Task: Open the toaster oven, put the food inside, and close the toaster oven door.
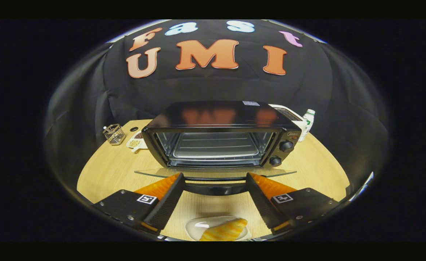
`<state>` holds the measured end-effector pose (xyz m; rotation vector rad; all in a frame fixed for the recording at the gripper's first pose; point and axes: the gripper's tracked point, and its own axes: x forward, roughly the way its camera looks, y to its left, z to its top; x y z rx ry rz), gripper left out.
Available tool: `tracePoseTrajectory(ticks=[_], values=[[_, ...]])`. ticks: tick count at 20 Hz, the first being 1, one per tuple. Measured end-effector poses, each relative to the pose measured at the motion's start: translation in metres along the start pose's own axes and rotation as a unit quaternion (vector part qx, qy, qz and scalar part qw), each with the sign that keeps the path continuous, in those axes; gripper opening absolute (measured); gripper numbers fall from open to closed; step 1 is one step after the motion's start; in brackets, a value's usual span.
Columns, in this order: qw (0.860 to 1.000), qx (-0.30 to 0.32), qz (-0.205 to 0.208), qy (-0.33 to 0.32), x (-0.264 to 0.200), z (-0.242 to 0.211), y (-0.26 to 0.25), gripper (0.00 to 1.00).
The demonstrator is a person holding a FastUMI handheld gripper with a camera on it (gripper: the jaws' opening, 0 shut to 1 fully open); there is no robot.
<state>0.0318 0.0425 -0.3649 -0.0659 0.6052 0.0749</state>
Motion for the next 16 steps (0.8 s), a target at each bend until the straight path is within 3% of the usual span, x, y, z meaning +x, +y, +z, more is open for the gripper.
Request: tracePoseTrajectory(ticks=[16], values=[[0.997,0.005,0.001,0.083,0.004,-0.099,-0.007,1.0]])
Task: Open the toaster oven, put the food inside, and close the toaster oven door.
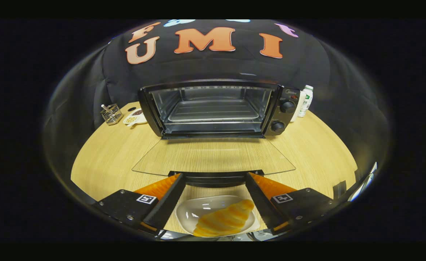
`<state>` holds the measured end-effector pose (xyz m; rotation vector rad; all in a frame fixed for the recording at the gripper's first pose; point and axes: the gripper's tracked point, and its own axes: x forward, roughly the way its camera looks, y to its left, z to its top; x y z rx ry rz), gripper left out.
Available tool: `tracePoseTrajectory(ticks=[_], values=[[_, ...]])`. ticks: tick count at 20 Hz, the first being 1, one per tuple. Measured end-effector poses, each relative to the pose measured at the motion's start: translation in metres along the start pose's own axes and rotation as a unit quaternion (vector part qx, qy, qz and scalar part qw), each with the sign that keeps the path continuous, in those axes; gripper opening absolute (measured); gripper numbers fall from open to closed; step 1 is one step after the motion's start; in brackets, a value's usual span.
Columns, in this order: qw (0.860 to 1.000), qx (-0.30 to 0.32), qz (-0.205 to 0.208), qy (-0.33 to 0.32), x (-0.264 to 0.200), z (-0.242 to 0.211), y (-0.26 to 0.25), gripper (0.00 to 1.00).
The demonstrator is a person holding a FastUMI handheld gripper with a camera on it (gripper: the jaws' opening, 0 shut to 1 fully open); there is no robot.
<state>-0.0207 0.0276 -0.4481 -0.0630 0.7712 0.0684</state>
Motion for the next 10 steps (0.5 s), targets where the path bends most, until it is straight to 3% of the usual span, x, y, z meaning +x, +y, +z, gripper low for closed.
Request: tracePoseTrajectory(ticks=[5,10], values=[[1.0,0.0,-0.006,0.023,0.022,-0.017,-0.001,1.0],[0.999,0.005,-0.025,0.02,0.004,-0.013,-0.01,1.0]])
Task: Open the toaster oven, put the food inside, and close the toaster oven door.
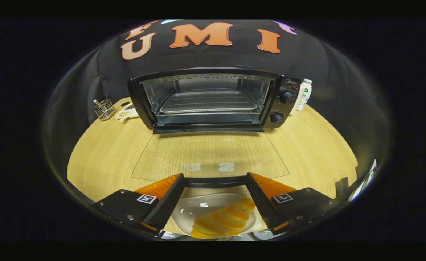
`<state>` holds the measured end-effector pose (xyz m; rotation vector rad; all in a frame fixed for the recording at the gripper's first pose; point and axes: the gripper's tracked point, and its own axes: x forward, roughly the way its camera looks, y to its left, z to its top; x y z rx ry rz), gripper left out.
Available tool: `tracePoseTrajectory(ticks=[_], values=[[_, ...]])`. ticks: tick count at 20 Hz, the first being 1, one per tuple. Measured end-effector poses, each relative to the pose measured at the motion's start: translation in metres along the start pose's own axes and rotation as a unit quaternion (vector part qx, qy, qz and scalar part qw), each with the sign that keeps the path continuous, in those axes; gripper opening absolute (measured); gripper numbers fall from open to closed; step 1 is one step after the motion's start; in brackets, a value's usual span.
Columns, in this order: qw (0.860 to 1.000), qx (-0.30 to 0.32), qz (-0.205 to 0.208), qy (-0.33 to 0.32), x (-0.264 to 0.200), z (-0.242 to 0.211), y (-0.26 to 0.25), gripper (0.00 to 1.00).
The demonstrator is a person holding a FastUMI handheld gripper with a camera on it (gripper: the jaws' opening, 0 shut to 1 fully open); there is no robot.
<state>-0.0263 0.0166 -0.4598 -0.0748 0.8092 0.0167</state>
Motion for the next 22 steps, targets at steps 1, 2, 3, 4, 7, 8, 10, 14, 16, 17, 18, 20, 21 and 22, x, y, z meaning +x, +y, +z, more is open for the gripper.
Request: tracePoseTrajectory(ticks=[1,2,3,4,7,8,10,14,16,17,18,20,21,22], values=[[1.0,0.005,-0.003,0.0,-0.007,-0.002,-0.003,1.0],[1.0,0.013,-0.005,-0.001,-0.014,-0.004,-0.006,1.0],[1.0,0.022,-0.009,-0.002,-0.022,-0.008,-0.008,1.0],[0.999,0.031,-0.012,-0.004,-0.029,-0.009,-0.011,1.0],[0.998,0.055,-0.025,-0.009,-0.05,-0.019,-0.016,1.0],[0.997,0.062,-0.033,-0.009,-0.055,-0.023,-0.018,1.0],[0.997,0.069,-0.043,-0.003,-0.061,-0.036,-0.018,0.99],[0.996,0.07,-0.055,0.019,-0.068,-0.067,-0.013,1.0],[0.995,0.069,-0.058,0.031,-0.07,-0.082,-0.01,1.0],[0.995,0.072,-0.057,0.036,-0.071,-0.087,-0.007,1.0],[0.995,0.072,-0.056,0.041,-0.071,-0.093,-0.005,1.0],[0.995,0.07,-0.052,0.053,-0.069,-0.104,0.0,1.0],[0.995,0.068,-0.048,0.058,-0.069,-0.107,0.004,1.0],[0.995,0.064,-0.052,0.061,-0.068,-0.11,0.005,1.0]])
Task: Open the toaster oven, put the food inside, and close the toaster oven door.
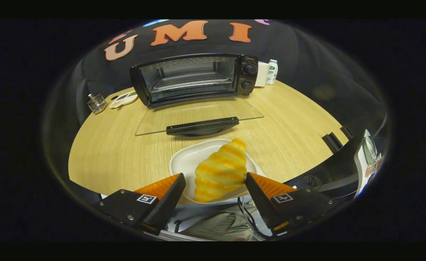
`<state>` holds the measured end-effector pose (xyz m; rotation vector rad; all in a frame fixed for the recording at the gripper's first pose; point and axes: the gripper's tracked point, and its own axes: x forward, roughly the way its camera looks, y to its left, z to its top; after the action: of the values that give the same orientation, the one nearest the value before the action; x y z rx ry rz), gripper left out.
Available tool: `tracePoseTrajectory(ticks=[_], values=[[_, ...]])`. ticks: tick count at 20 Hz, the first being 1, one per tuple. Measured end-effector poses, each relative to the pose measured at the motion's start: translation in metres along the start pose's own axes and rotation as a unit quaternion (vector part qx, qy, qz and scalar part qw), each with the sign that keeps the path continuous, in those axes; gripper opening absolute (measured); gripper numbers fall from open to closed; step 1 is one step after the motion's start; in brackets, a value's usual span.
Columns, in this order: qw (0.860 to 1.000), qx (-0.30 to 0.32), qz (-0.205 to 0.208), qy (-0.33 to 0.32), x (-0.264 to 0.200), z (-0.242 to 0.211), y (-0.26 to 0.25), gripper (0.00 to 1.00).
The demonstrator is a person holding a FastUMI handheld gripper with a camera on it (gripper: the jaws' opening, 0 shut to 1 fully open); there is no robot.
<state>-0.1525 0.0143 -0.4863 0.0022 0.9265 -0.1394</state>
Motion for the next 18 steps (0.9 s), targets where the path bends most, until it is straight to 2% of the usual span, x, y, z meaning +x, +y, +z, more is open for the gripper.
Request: tracePoseTrajectory(ticks=[7,9,14,16,18], values=[[1.0,0.008,-0.018,0.025,0.008,-0.017,0.0,1.0],[0.999,0.002,-0.019,0.028,0.008,-0.018,0.001,0.94],[0.999,0.03,-0.006,0.013,0.001,-0.006,0.001,0.77],[0.999,0.035,0.001,-0.001,-0.008,0.007,0.0,0.72],[0.999,0.038,0.01,-0.017,-0.018,0.024,0.0,0.73]])
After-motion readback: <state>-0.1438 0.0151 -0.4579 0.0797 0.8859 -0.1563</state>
